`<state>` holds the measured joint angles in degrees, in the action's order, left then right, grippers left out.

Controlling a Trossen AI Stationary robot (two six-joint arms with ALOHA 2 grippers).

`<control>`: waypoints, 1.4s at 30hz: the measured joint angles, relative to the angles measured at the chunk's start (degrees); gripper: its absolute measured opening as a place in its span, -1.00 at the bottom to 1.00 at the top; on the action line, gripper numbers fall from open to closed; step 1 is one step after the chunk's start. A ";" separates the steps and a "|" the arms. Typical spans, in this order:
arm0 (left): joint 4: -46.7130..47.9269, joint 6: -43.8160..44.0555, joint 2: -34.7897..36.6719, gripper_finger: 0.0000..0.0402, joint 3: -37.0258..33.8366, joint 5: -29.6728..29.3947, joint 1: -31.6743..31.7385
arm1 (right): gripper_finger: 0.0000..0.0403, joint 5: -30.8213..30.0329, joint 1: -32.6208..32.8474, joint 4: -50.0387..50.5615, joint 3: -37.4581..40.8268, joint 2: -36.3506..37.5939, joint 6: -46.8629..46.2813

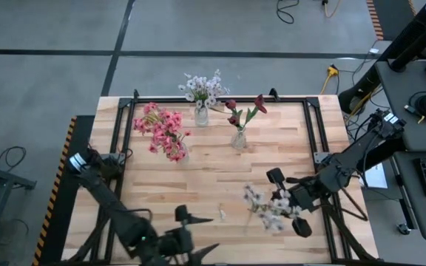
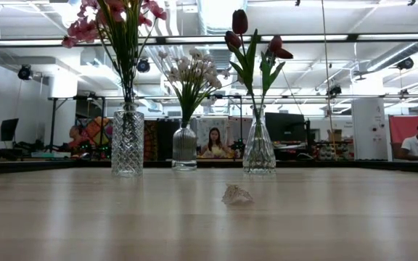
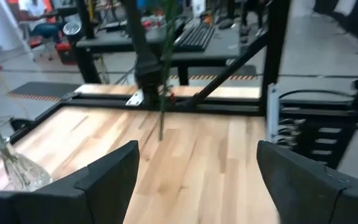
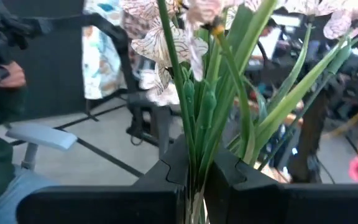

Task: Sort flowers into vase by color
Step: Put the white flower into the top transparent vase

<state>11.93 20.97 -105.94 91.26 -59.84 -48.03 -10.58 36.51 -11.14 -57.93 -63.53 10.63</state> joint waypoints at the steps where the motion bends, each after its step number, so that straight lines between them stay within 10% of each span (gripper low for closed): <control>1: 0.02 0.44 -0.61 0.52 0.00 0.30 0.86 | -0.90 0.94 0.00 -0.60 0.00 0.00 0.72; 23: -17.94 -11.10 -9.49 0.43 0.02 3.88 10.74 | -0.90 6.08 -0.04 -16.31 0.57 -8.91 9.40; 29: -17.01 -11.16 -9.52 0.04 0.02 3.98 10.43 | -0.90 3.10 -0.15 -18.44 0.39 -9.68 12.85; 36: -14.75 -11.00 -9.52 -0.89 0.02 3.87 9.78 | -0.90 -6.93 -0.48 -18.54 0.33 -9.83 12.53; 42: -11.93 -9.83 -9.52 -0.98 0.00 1.87 9.77 | -0.88 -7.46 -1.04 -17.03 0.22 -10.07 5.69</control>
<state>0.00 11.13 -115.46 91.26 -57.96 -38.26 -18.04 35.47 -28.17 -57.71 -73.59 16.33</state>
